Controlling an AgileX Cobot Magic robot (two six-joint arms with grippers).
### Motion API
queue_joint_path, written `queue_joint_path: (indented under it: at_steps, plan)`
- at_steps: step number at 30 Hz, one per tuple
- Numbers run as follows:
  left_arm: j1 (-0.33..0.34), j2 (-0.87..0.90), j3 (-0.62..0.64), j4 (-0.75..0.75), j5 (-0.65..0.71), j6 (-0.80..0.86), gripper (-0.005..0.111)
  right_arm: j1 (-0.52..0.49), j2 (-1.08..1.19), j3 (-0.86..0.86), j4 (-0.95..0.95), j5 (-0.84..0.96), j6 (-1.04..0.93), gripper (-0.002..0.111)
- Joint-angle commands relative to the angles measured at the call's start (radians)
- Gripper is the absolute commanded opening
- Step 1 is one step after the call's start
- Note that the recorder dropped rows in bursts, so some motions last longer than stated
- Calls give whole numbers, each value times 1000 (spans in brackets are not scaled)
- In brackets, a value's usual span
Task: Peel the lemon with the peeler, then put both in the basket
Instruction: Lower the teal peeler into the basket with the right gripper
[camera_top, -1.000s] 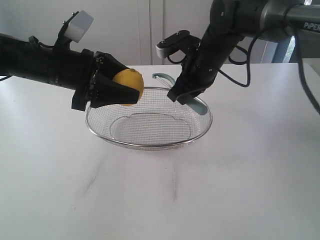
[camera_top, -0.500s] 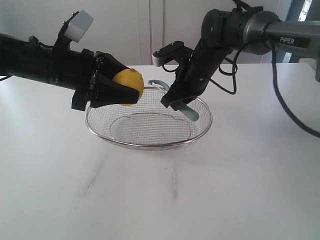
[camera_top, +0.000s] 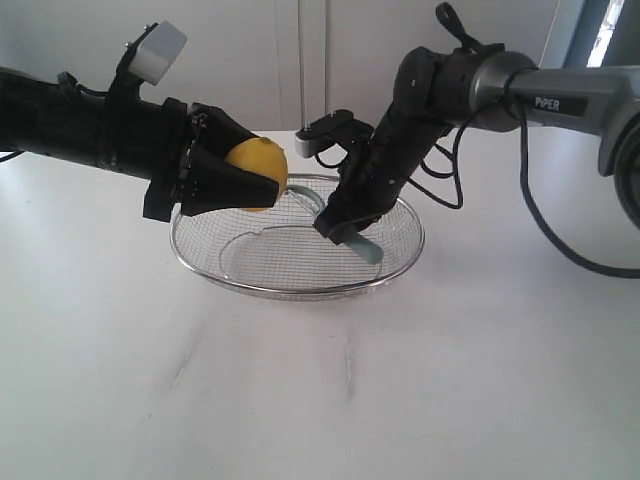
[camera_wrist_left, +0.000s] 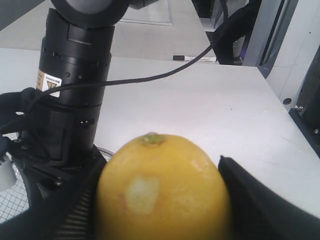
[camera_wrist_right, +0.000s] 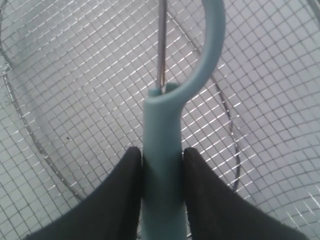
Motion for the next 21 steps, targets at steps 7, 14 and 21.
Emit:
queue_joint_path:
  at_steps: [7, 14, 21]
  plan:
    - [1, -15, 4, -28, 99, -2, 0, -4, 37, -4, 12, -28, -13, 0]
    - [1, -15, 4, -28, 99, -2, 0, -4, 41, -4, -9, -48, -13, 0]
    - [1, -15, 4, -28, 99, -2, 0, -4, 50, -4, -66, -41, -13, 0]
